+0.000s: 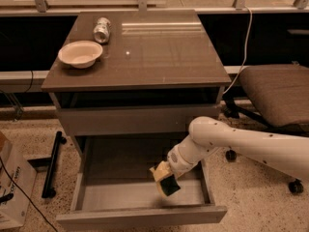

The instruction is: Pick sponge from middle drawer and place on counter

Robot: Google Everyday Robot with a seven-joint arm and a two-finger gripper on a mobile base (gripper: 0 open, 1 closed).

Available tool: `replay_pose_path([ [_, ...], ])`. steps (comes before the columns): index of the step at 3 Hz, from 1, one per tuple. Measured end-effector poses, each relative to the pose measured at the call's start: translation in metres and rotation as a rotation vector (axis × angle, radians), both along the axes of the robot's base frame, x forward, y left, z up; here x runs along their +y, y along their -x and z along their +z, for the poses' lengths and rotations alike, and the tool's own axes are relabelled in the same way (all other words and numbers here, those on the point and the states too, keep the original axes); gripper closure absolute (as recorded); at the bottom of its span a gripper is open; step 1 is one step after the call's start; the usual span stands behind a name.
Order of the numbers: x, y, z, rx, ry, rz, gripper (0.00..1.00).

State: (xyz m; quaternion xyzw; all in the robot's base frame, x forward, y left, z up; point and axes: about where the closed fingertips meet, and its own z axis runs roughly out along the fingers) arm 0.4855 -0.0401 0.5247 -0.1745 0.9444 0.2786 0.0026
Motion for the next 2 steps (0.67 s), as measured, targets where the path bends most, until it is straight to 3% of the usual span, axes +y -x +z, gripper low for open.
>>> replay_pose_path([
  [1, -0.002, 0.012, 0.063, -0.116, -0.060, 0.076, 1.00],
  [2, 0.005, 0.019, 0.131, -0.243, -0.041, 0.116, 1.00],
])
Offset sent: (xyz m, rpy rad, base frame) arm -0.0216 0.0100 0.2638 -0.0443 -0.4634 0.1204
